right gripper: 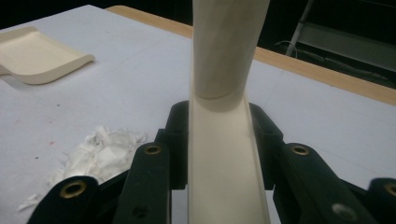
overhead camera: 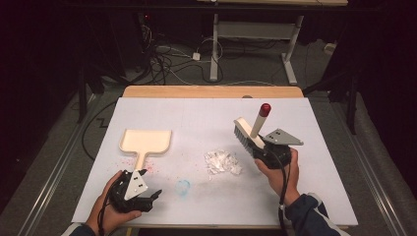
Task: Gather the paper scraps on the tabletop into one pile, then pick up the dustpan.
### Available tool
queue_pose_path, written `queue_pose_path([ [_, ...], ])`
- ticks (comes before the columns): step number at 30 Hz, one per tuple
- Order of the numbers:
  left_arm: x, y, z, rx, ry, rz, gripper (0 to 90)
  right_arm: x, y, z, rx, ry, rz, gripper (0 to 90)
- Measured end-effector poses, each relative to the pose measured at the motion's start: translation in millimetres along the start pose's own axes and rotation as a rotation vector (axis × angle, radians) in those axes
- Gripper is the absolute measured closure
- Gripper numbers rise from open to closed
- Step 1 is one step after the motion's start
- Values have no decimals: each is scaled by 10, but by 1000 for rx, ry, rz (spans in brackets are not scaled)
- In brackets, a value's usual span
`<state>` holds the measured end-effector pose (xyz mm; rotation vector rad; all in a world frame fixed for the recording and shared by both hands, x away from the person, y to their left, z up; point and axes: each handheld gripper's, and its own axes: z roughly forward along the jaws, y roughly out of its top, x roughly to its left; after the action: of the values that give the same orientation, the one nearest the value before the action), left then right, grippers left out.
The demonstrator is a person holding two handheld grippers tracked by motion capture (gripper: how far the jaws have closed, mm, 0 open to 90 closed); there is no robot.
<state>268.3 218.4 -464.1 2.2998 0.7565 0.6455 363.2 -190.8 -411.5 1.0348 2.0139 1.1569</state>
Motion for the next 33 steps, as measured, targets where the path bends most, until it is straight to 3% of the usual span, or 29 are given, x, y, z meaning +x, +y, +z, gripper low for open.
queue_pose_path([
  [7,35,-8,12,0,0,-12,205,-214,-46,-103,-5,-7,24,676],
  [9,42,-9,12,1,3,-16,205,-285,-60,-131,-15,-14,-8,676],
  [15,71,-9,16,8,23,-20,205,-425,-128,-242,-32,-15,-45,676],
  [21,177,-49,24,23,66,-50,205,-517,-177,-294,-25,-15,-42,676],
  [23,221,-74,13,35,91,-90,205,-525,-180,-294,-24,-13,-29,676],
  [26,295,-113,-3,56,127,-148,205,-525,-179,-286,-25,-9,-45,676],
  [31,381,-148,30,93,149,-240,209,-516,-188,-268,-18,-10,-48,676],
  [33,419,-150,41,88,134,-284,210,-513,-200,-269,-16,-9,-52,676],
])
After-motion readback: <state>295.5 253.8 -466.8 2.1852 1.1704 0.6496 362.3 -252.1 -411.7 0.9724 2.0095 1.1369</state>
